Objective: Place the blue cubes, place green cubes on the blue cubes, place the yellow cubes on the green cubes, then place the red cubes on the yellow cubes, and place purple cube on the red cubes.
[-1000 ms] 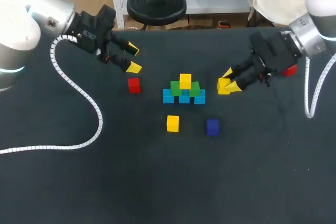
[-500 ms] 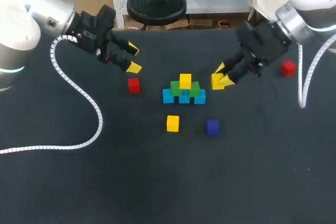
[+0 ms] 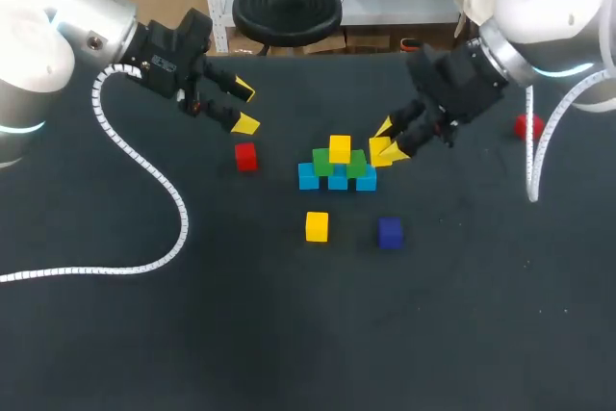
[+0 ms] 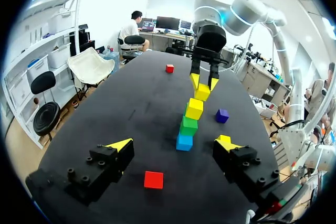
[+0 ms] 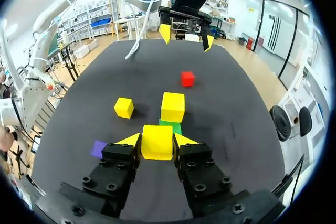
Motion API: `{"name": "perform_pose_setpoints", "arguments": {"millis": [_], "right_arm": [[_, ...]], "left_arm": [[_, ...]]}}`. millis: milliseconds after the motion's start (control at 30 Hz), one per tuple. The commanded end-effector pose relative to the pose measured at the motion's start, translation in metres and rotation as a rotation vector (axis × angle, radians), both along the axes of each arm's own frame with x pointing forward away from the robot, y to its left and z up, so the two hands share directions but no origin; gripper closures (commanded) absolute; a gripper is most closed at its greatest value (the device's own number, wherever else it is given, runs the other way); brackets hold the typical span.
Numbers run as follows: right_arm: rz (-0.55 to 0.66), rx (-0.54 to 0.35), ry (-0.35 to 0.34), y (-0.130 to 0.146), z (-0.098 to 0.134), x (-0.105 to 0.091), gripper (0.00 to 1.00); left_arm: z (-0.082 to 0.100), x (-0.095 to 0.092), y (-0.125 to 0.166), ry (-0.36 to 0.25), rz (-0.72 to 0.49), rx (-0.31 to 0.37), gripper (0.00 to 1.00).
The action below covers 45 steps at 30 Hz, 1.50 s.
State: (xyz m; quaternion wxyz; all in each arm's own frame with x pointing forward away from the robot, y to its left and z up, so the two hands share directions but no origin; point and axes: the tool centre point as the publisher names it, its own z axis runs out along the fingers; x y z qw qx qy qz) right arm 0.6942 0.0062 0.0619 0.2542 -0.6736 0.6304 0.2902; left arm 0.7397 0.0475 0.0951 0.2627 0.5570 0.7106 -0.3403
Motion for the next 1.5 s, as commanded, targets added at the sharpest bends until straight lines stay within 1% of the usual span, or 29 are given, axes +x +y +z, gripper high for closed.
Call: {"name": "perform_pose_setpoints", "arguments": {"millis": [33,233,600,833,1500], "right_arm": [[0.016,0.005,0.001,0.002,0.002,0.011,1.0],[0.029,0.003,-0.006,0.008,0.006,0.016,1.0],[0.022,0.026,0.02,0.019,-0.008,0.021,1.0],[0.03,0.026,0.018,0.022,-0.006,0.027,1.0],[0.038,0.028,0.036,0.029,-0.009,0.029,1.0]], "left_arm": [[0.0,0.002,0.0,0.003,-0.003,0.002,0.0],[0.0,0.002,0.0,0.003,-0.003,0.002,0.0],[0.0,0.002,0.0,0.003,-0.003,0.002,0.0],[0.0,0.002,0.0,0.003,-0.003,0.002,0.0],[0.0,0.002,0.0,0.003,-0.003,0.002,0.0]]}}
